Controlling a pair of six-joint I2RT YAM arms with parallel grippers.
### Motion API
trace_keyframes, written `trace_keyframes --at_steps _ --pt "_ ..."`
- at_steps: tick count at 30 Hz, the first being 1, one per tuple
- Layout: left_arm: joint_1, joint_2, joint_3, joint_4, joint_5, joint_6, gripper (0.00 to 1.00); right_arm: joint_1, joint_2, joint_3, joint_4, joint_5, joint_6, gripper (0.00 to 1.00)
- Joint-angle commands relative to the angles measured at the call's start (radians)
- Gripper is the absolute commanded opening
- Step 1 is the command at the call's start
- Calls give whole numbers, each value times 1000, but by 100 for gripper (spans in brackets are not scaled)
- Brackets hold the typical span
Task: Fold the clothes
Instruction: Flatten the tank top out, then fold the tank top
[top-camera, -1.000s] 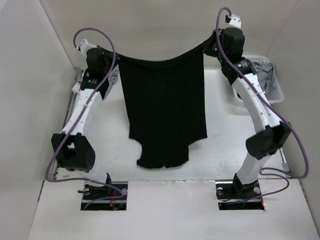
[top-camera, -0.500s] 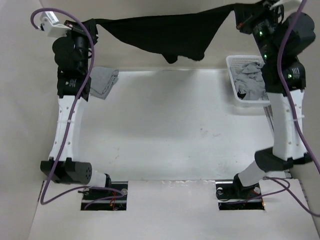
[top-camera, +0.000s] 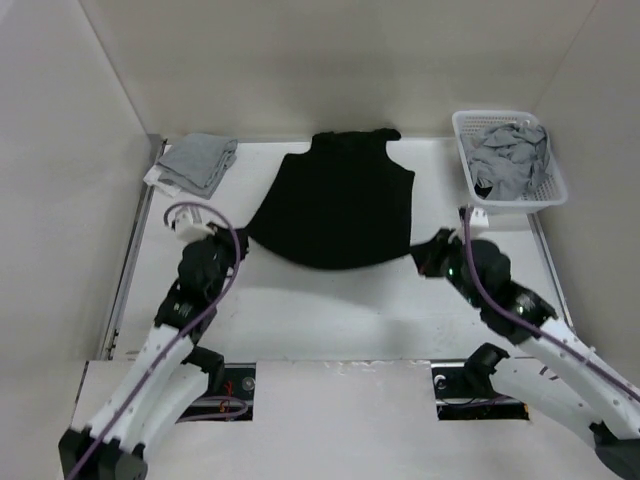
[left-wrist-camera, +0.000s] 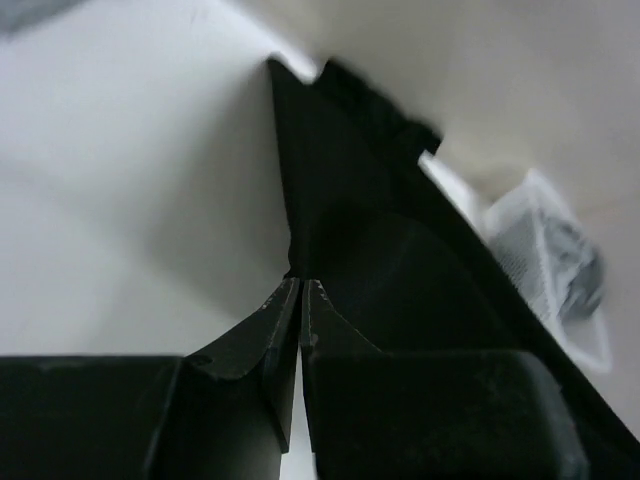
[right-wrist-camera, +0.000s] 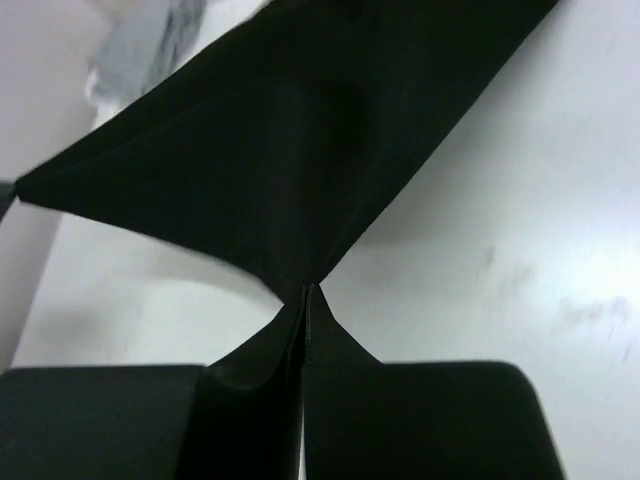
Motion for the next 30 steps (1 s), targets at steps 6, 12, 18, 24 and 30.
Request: trace_keyframes --at_steps 6,12,18,24,30 --pt "-85 -566 -94 -544 -103 -122 3 454 -350 -270 -330 161 481 0" --pt "-100 -584 -98 -634 -117 -162 3 729 -326 -238 -441 322 656 0" --pt "-43 -195 -91 -165 -137 -113 3 424 -90 -156 -188 290 355 0" --pt "56 492 244 266 -85 -101 3 -188 277 -37 309 -96 122 0" --pt "98 1005 800 177 -40 -41 3 -447 743 346 385 -291 106 0"
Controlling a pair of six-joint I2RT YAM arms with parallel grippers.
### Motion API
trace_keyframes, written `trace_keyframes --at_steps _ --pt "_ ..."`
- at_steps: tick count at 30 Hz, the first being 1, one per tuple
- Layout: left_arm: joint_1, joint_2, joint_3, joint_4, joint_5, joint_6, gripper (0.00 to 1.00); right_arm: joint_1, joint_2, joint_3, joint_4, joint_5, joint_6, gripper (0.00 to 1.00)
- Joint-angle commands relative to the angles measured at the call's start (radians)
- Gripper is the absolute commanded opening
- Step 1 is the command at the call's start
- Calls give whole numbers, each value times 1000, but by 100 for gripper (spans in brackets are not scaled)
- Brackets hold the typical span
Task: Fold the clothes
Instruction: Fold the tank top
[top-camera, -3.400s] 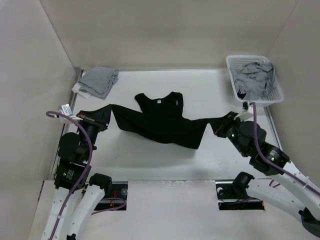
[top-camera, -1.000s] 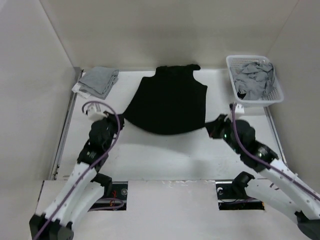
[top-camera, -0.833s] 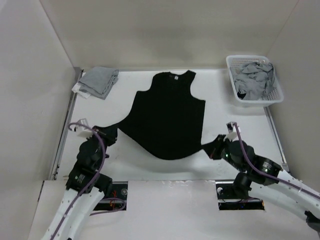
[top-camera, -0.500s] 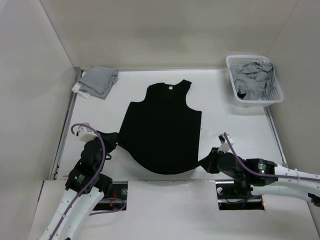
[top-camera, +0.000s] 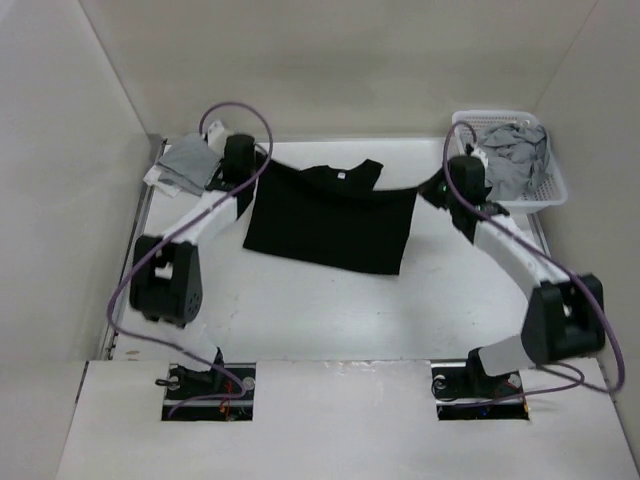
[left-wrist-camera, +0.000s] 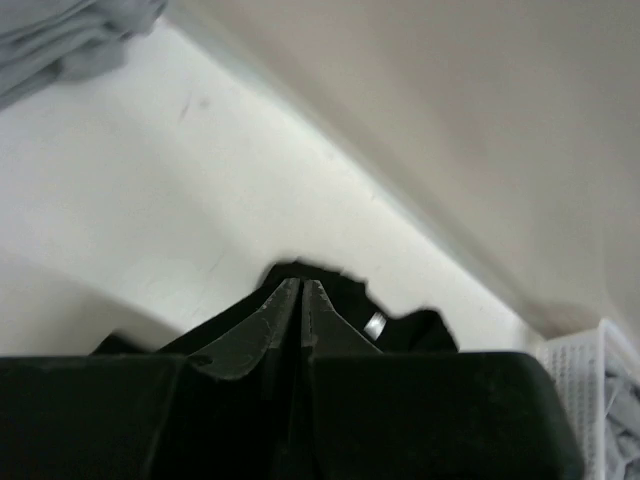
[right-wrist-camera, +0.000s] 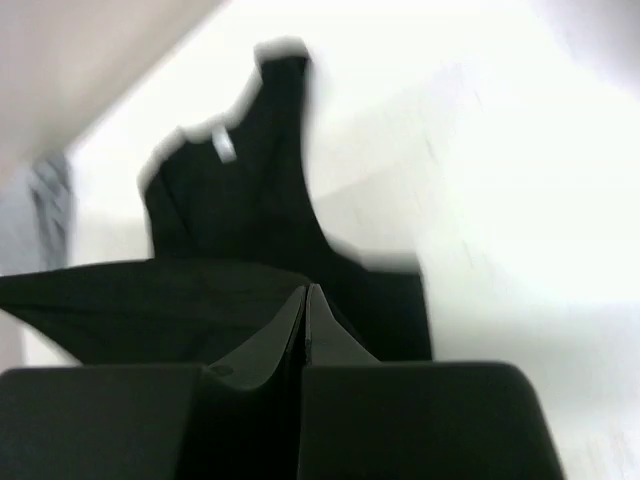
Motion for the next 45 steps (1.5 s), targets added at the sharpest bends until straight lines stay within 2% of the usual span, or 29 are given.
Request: trace_keyframes --at_steps 1,2,4,7,9,12,14,17,18,21,25,32,39,42,45 --pt "29 179 285 38 36 52 3 -74 199 236 143 -160 -54 0" --pt "33 224 340 18 39 57 3 -87 254 289 137 -165 -47 0" --pt "38 336 475 -17 56 66 10 -107 397 428 109 -180 -37 3" --pt "55 428 576 -83 103 81 32 -105 567 612 13 -200 -32 30" --pt "69 375 482 -82 97 73 36 -104 574 605 -8 -188 -46 40" --pt "75 170 137 51 50 52 32 -62 465 423 64 -128 -43 42" --pt "75 1 -160 186 17 12 29 -15 352 238 159 -88 -34 34" --pt "79 -178 -490 294 25 -55 25 68 209 -6 280 -65 -18 4" --pt "84 -209 -552 296 42 -60 26 91 169 -71 304 -57 -3 0" --pt "119 -230 -643 311 158 -65 32 148 77 -221 356 -42 25 0" --pt "161 -175 -668 403 240 -97 38 197 3 -313 370 -28 17 3" --pt "161 32 -577 500 273 -157 36 203 -41 -445 422 -20 48 21" --pt "159 86 -553 501 247 -186 21 172 -32 -522 459 55 134 42" --pt "155 82 -550 498 232 -189 11 145 29 -515 462 53 187 46" --pt "152 54 -557 480 201 -192 6 114 66 -507 483 40 244 46"
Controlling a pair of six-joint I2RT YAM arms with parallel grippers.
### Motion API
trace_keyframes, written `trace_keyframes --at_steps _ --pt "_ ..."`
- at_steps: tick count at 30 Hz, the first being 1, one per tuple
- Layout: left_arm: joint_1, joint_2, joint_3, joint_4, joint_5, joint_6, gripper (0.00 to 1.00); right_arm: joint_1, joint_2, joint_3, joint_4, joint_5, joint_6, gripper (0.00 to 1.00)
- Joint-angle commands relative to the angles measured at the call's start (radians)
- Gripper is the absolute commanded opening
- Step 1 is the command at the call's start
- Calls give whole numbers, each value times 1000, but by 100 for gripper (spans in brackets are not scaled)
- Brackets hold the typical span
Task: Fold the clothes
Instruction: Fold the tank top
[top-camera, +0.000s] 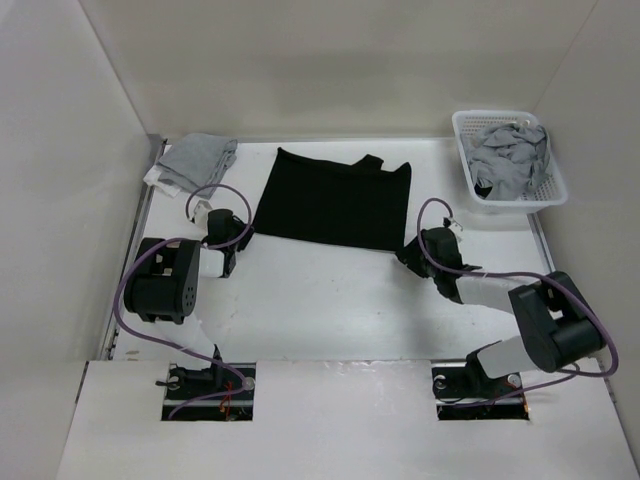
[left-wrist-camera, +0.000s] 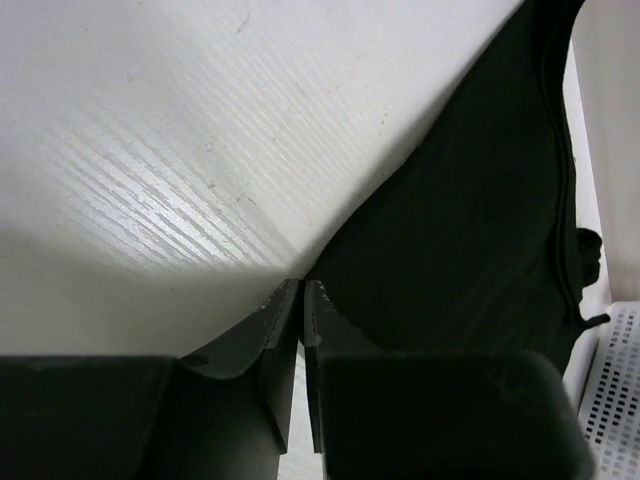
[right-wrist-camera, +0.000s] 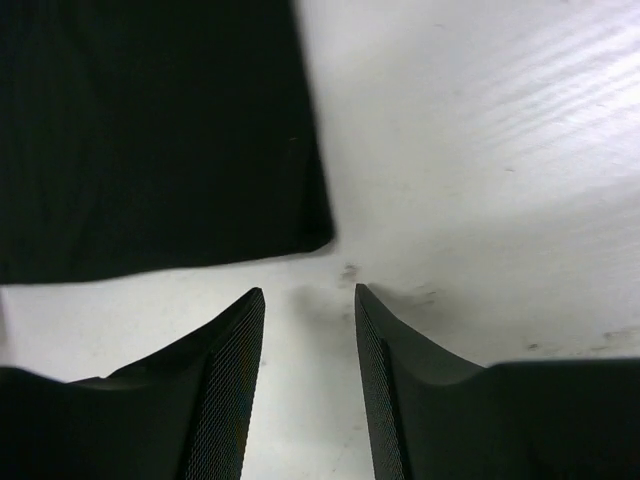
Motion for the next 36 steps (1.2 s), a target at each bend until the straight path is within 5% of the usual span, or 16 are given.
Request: trace_keyframes --at_steps 1,13,30,36 --pt "-8 -41 14 1 -51 -12 4 -29 33 24 78 15 94 47" --pt "58 -209 -176 -1 -87 -25 0 -23 125 31 149 -6 192 43" --pt "44 -187 -181 19 -59 -24 1 13 114 8 160 -57 220 41" --pt "45 -203 -183 16 -59 -22 1 13 175 15 201 -54 243 27"
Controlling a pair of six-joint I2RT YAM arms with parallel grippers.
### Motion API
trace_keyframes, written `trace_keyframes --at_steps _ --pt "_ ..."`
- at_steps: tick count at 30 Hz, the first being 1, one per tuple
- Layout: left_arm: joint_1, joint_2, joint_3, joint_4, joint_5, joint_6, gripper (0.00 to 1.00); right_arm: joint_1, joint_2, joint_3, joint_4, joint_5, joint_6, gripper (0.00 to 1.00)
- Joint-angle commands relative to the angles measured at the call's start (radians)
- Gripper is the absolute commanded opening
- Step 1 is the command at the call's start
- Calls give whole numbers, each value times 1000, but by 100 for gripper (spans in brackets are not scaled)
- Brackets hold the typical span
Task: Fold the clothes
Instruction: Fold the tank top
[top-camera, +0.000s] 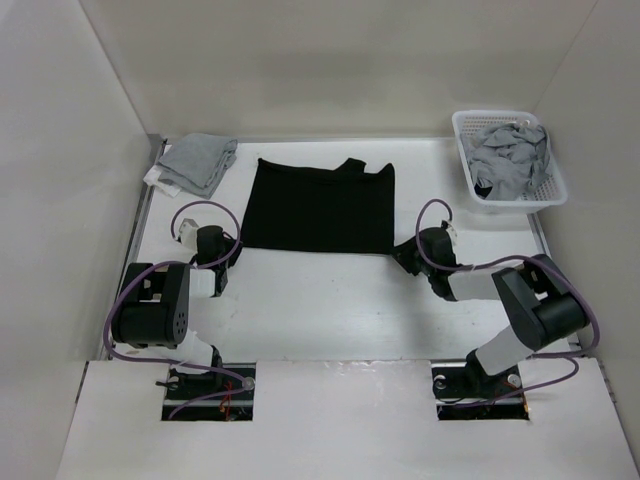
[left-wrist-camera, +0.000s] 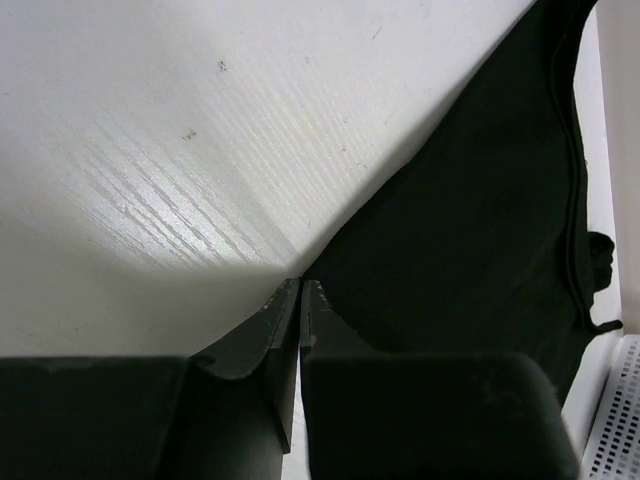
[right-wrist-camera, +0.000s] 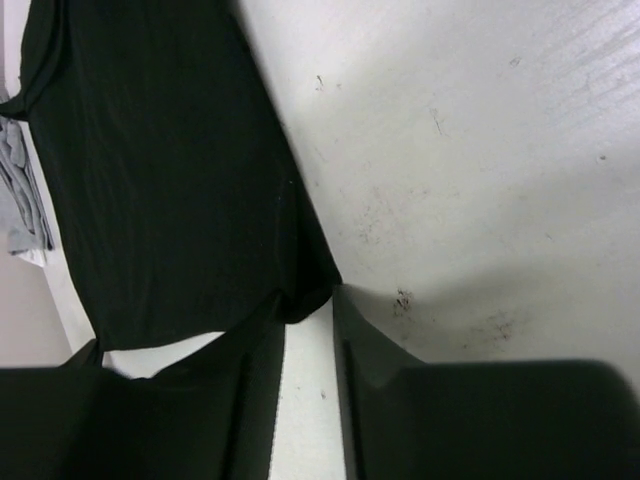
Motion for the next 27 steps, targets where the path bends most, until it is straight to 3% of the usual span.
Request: trace_keyframes --at_steps 1,10,15,19,23,27 --pt "-5 -25 -1 40 2 -3 1 8 43 6 47 5 24 25" --pt "-8 -48 -1 35 2 -2 1 8 33 4 69 58 10 1" --pt "-14 -201 -21 6 28 -5 0 49 -175 -37 16 117 -65 0" --pt "-28 -541 3 -187 19 32 0 125 -537 -16 -274 221 -171 0" --pt "-39 -916 109 -444 -2 96 0 259 -912 108 -640 395 -272 0" --pt "-57 -1142 270 -656 -27 158 0 438 -1090 315 -908 553 -321 0"
